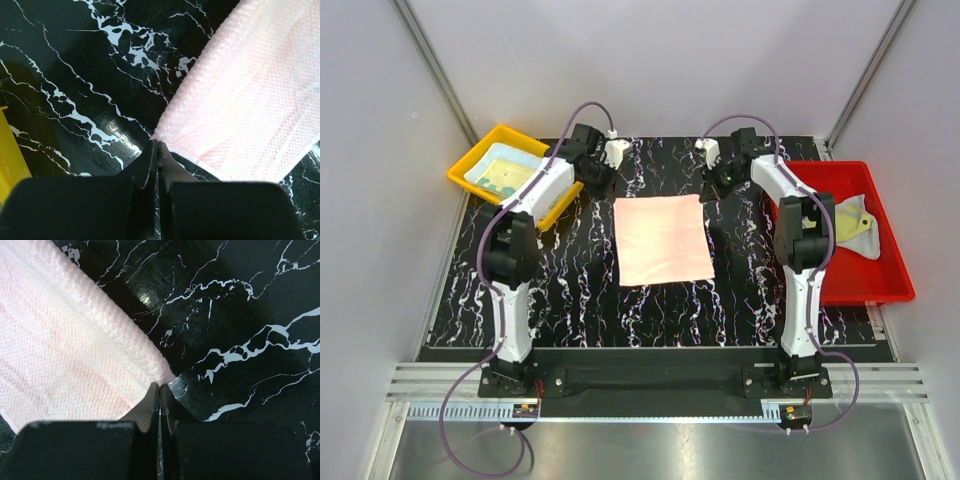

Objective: Fold and stack the towels
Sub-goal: Fold the towel

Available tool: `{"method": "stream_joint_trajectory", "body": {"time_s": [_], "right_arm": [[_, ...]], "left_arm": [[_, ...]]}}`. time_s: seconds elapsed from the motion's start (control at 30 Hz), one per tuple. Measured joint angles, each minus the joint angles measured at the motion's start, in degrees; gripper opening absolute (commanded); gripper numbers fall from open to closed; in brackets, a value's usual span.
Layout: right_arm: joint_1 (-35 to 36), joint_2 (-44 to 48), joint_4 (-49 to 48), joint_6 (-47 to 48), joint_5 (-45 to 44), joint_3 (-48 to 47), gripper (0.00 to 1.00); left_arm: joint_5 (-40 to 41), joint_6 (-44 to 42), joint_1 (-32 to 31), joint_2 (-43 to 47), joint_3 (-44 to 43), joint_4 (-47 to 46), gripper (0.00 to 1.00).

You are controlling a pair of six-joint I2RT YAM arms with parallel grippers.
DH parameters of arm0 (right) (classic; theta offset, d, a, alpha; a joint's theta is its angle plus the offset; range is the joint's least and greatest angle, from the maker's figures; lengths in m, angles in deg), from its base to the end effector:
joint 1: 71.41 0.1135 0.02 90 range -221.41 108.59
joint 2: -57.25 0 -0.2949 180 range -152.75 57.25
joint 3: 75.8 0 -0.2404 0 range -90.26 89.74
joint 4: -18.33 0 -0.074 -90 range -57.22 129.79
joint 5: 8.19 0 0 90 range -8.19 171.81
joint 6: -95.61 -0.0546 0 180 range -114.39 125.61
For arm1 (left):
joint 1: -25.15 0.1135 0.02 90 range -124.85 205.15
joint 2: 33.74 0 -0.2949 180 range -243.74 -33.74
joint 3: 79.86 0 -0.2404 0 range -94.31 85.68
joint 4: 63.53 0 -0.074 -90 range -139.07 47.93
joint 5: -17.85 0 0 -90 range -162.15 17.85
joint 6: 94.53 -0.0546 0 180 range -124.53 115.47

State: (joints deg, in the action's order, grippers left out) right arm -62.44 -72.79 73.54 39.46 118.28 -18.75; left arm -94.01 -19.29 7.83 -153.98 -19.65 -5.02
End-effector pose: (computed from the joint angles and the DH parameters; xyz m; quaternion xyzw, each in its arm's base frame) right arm 0.4919 0.1105 0.2052 -0.4064 0.8312 0.2477 0.2875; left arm 0.4457 -0.1603 0.2596 0.3102 0.8952 -0.1885 0.2586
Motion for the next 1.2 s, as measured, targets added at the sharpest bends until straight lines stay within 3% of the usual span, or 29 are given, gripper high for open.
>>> {"method": "stream_joint_trajectory", "body": {"time_s": [0.5, 1.2], "right_arm": [[0.0, 21.0, -13.1, -0.7, -2.0, 23.8, 0.00], [1.0, 39.3, -20.6, -6.8, -2.2, 48.2, 0.00]], "left_arm": [[1.9, 0.2, -3.6, 10.9, 12.1, -1.6, 0.00], [4.1, 4.3, -10.0, 23.7, 30.9, -6.1, 0.00]]}}
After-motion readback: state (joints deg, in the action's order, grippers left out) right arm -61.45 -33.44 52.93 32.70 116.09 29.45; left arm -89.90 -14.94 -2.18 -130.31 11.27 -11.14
